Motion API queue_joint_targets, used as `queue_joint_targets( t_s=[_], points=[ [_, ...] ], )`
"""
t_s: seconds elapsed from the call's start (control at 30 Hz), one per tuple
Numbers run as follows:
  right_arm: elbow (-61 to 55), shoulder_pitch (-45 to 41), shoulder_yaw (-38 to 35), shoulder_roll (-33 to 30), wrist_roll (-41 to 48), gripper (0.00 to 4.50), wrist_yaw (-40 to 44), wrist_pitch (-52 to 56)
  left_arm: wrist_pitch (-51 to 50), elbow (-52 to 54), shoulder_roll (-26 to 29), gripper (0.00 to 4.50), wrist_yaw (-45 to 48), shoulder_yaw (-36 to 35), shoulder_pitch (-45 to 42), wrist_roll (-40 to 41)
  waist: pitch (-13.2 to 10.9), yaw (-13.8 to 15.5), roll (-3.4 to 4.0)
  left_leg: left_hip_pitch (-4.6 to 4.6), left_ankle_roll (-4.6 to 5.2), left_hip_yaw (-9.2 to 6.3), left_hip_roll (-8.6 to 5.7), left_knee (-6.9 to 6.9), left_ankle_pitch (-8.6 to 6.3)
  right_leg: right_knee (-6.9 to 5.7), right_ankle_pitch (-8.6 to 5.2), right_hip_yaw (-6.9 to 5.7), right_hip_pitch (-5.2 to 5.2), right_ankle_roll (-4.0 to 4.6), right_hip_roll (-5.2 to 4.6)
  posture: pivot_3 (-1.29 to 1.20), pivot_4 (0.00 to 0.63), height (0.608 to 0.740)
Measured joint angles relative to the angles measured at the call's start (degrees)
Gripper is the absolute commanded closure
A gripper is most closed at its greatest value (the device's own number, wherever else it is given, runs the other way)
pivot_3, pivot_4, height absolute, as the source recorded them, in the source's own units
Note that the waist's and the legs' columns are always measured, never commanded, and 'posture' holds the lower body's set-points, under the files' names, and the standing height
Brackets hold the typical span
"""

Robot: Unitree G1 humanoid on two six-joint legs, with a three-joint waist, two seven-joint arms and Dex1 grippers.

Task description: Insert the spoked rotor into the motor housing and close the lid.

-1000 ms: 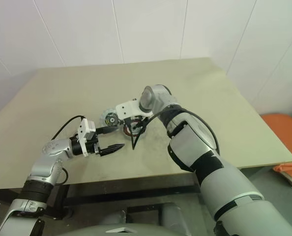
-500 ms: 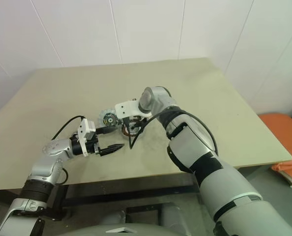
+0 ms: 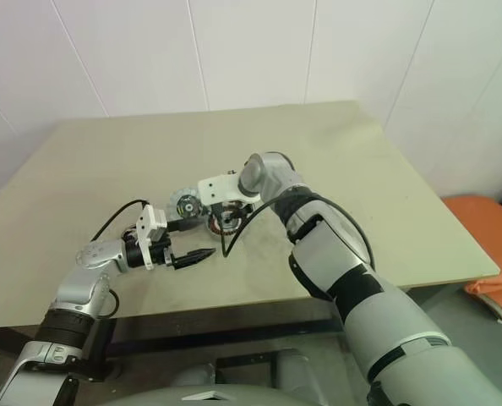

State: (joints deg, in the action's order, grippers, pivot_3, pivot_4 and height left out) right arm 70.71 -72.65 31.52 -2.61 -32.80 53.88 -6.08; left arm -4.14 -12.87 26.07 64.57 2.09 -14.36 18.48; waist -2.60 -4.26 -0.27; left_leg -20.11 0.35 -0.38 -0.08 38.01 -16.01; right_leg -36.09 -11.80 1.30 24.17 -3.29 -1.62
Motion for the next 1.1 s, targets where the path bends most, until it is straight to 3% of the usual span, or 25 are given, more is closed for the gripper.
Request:
queue_joint_targets(
  t_s=[0.57,1.1],
  points=[
    [-0.2,1.1,-0.2,2.2,0.0,0.64,-4.1,1.4,0.1,-0.5,-0.2,0.0,0.1,0.0,-0.6,-0.4,0.1,0.1,-0.14,0.07,-0.01,-0.01,0.01,-0.09,-0.01,0.06,-0.03,0.03,-0.07,0.05,-0.05,0.0,0.0,0.74],
    [2.1,-0.9,-0.1,-0.6,-0.1,0.64,-1.5,-0.5,1.0,-2.4,-0.3,0.0,0.5,0.8,-1.7,-0.5,0.0,0.2,-0.09,-0.3,0.0,0.0,-0.01,-0.12,-0.01,0.16,-0.03,0.01,0.25,0.05,-0.05,0.0,0.0,0.74]
  ],
)
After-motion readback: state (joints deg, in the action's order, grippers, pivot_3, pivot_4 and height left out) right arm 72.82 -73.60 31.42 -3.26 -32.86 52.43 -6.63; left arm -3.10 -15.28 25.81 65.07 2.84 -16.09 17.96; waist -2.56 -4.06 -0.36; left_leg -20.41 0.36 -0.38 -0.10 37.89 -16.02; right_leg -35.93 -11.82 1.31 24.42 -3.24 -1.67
